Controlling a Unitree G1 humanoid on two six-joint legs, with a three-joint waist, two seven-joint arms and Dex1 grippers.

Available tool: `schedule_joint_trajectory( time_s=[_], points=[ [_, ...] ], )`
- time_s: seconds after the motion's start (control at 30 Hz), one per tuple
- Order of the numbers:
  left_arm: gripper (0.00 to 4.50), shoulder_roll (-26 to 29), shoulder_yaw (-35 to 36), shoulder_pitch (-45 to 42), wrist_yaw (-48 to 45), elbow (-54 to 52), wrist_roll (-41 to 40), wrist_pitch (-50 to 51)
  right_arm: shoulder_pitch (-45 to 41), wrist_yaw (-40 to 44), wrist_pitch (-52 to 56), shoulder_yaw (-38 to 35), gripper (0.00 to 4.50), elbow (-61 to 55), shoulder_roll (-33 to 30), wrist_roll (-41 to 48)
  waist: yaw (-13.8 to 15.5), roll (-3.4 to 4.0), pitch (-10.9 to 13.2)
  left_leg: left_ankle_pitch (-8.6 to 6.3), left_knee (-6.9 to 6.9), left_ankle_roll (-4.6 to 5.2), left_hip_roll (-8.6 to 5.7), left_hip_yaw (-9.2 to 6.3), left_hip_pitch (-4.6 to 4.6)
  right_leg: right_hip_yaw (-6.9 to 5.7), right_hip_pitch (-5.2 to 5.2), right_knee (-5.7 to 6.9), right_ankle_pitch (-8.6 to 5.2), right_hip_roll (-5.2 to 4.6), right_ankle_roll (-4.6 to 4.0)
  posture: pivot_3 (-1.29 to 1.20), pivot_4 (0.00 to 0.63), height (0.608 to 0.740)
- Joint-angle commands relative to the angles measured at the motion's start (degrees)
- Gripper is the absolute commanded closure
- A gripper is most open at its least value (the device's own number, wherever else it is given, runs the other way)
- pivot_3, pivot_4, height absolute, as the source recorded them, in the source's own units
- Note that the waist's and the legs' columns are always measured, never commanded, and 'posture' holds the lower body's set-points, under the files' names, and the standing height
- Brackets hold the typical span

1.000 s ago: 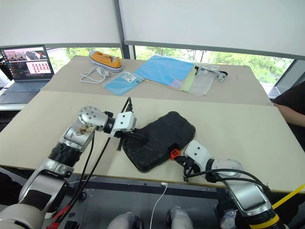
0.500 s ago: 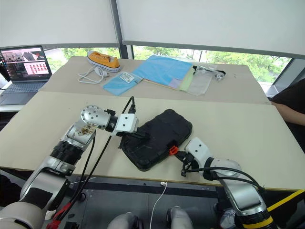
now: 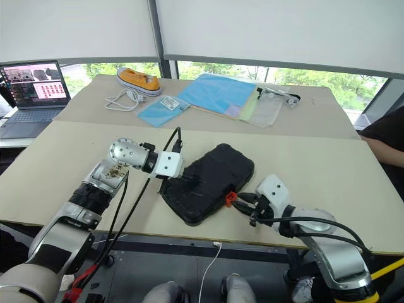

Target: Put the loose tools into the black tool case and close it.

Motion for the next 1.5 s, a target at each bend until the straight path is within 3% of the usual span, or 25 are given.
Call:
schedule_joint_trajectory(
  time_s=[0.03,0.1,0.43,0.53,0.7,0.73,1.37,1.43,1.5],
  points=[
    [4.50,0.8,-2.4,1.2,-1.1,2.8,3.0,0.7,-0.5,-0.6,-1.3,0.6,1.43,0.8,0.7,-0.6,0.0,0.00,0.0,-0.04,0.00,0.06,0.00,-0.01,0.00,-0.01,0.00,0.01,0.00,-0.01,0.01,0.00,0.150,0.718],
    [4.50,0.7,-2.4,1.1,-1.1,2.9,3.0,0.7,-1.4,-1.7,-1.4,1.4,0.74,2.2,1.9,-1.1,0.0,-0.01,0.0,-0.09,0.00,0.15,0.02,-0.04,0.01,-0.02,0.00,0.02,0.00,-0.01,0.01,0.00,0.150,0.718],
    [4.50,0.9,-2.3,1.0,-1.0,3.0,3.1,0.6,-5.1,-2.9,-2.4,3.1,0.74,7.7,6.1,-1.8,0.0,0.00,0.0,-0.03,-0.01,0.05,0.03,-0.02,-0.01,-0.02,-0.01,0.02,0.00,-0.02,0.01,0.00,0.150,0.718],
    [4.50,1.0,-2.3,1.1,-1.0,2.8,3.1,0.7,-5.0,-2.5,-2.9,3.0,1.44,7.7,6.2,-1.8,0.0,0.00,0.0,-0.03,-0.01,0.05,0.03,-0.03,-0.01,-0.03,-0.02,0.02,0.00,-0.03,0.01,0.00,0.150,0.718],
    [4.50,1.2,-2.3,1.3,-0.9,2.6,3.1,0.6,-3.7,-2.1,-3.6,2.8,3.20,6.2,6.0,-1.8,0.0,0.00,0.0,-0.03,-0.01,0.04,0.03,-0.03,-0.02,-0.03,-0.01,0.01,0.00,-0.04,0.01,0.00,0.150,0.718],
    [4.50,1.2,-2.3,1.4,-0.9,2.6,3.1,0.6,-3.5,-2.1,-3.6,2.8,3.33,5.9,6.0,-1.9,0.0,0.00,0.0,-0.03,-0.01,0.05,0.03,-0.03,-0.02,-0.03,-0.01,0.01,0.00,-0.04,0.01,0.00,0.150,0.718],
    [4.50,0.9,-2.6,1.4,-0.7,3.2,3.4,-0.3,-1.1,-4.2,-3.5,1.2,3.33,0.4,4.9,-1.6,0.3,0.01,0.0,-0.07,-0.07,0.02,0.03,-0.03,-0.10,-0.06,-0.01,-0.34,0.03,-0.01,0.12,0.00,0.150,0.718],
    [4.50,0.9,-2.6,1.3,-0.7,3.2,3.4,-0.3,-1.2,-4.1,-2.7,1.5,2.32,0.6,4.5,-1.8,0.3,0.01,0.0,-0.08,-0.08,0.02,0.03,-0.03,-0.10,-0.06,-0.01,-0.35,0.03,-0.01,0.12,0.00,0.150,0.718],
    [4.50,0.9,-2.6,1.2,-0.6,3.3,3.5,-0.3,-1.2,-4.7,-2.8,1.6,1.72,0.6,3.9,-2.8,0.3,0.01,0.0,-0.08,-0.09,0.03,0.03,-0.03,-0.09,-0.05,0.00,-0.36,0.04,-0.01,0.12,0.00,0.150,0.718]
  ],
)
